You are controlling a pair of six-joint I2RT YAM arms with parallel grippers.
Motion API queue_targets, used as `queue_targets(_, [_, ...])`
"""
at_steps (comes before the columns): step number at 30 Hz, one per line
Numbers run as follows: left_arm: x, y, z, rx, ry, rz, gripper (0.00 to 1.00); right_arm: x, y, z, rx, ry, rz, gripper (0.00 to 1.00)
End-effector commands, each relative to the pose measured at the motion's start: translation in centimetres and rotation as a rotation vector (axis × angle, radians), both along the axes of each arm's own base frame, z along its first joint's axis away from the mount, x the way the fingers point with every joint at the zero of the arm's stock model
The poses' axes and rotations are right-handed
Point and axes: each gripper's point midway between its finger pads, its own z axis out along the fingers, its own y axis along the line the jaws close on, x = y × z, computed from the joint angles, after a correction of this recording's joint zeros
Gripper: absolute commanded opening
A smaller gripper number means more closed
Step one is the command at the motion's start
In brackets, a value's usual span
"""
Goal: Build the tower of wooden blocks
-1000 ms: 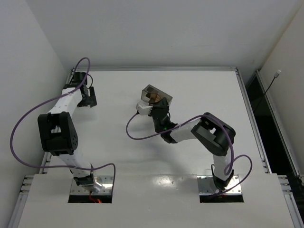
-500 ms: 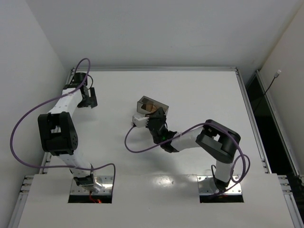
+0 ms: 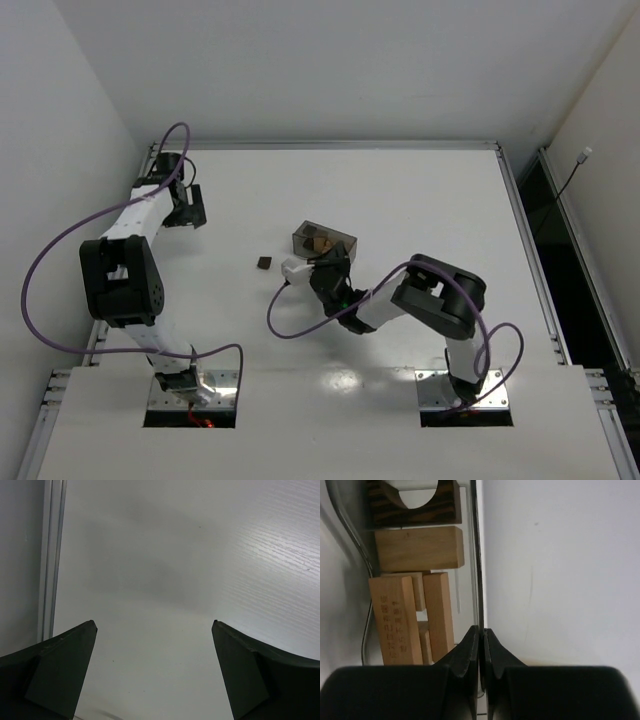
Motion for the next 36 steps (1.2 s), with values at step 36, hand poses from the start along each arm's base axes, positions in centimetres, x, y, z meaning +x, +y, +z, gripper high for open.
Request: queue_targets(36, [0.5, -2.4, 2.2, -0.042, -0.089, -0.051, 1.00, -1.6, 0.8, 12.1, -0.159, -0.538, 0.128, 0.00])
